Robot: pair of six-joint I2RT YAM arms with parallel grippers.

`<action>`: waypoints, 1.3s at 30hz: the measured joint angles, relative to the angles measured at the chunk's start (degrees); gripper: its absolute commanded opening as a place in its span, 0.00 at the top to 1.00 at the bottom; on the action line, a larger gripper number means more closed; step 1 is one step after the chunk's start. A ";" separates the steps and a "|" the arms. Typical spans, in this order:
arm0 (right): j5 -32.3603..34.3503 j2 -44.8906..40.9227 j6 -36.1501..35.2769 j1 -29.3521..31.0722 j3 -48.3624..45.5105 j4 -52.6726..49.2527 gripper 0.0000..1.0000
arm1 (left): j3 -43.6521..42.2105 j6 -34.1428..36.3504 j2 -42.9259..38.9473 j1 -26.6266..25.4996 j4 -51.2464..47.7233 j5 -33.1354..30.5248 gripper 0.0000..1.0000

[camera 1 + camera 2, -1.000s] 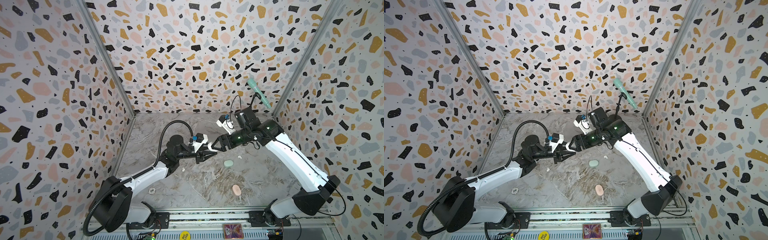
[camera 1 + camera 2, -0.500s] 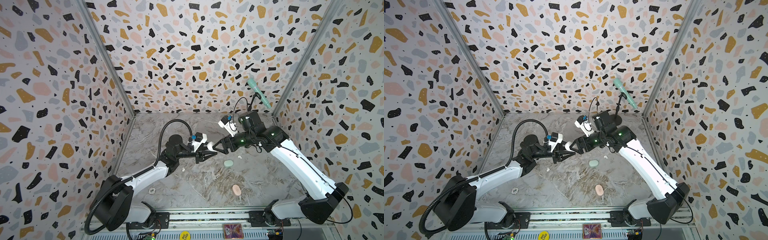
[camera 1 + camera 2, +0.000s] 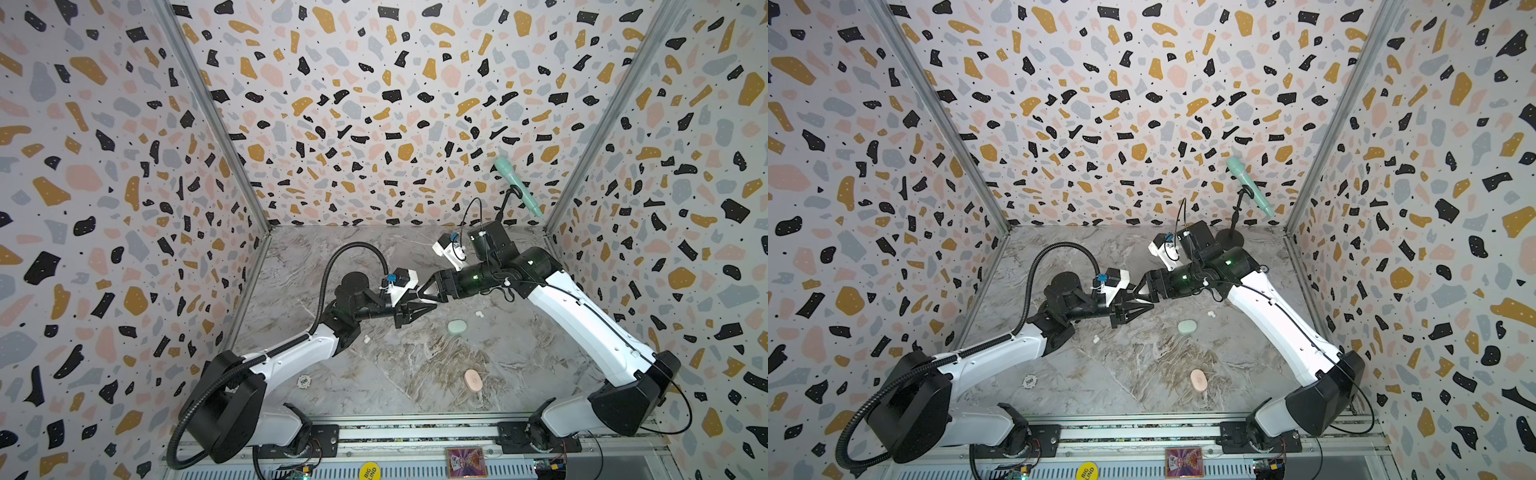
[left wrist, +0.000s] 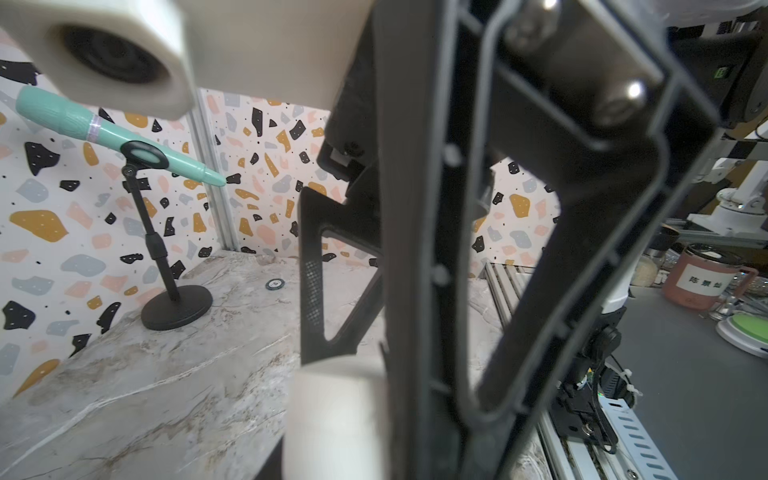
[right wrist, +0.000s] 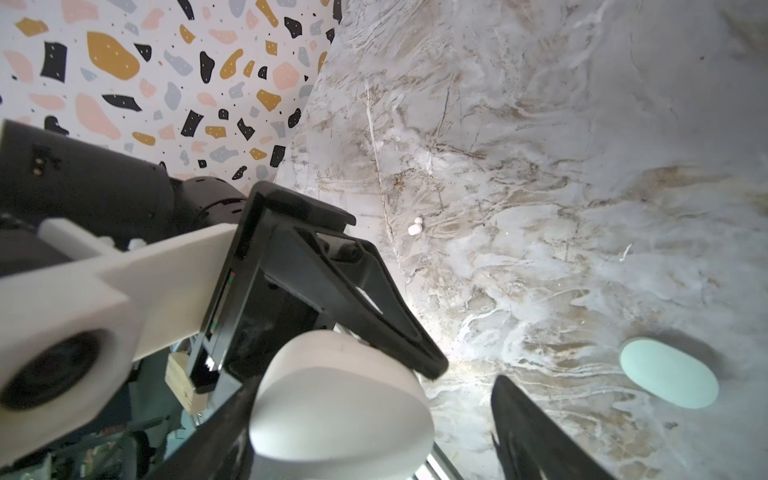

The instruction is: Insert the wireless bluetooth earbuds into the charging case

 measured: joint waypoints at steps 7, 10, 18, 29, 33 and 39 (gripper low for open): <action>0.00 0.02 4.48 0.33 1.86 0.00 0.18 | 0.00 2.32 -0.72 -0.11 -1.09 -2.08 0.63; 0.02 0.37 5.07 0.52 1.92 -0.02 0.18 | 0.00 2.43 -0.72 -0.11 -1.07 -2.29 0.63; -0.26 2.49 5.88 0.94 1.95 0.00 0.22 | 0.00 2.43 -0.72 -0.11 -0.96 -2.43 0.63; -1.14 2.58 6.75 1.16 2.82 -0.28 0.43 | -0.13 2.38 -0.79 -0.11 -0.63 -2.71 0.60; -0.28 2.84 6.71 1.31 4.07 -1.84 0.44 | -0.13 2.51 -0.87 -0.13 -0.50 -2.80 0.48; 2.51 3.58 5.88 1.36 7.48 -4.61 0.45 | -0.13 3.19 -0.96 -0.44 -1.97 -3.19 0.36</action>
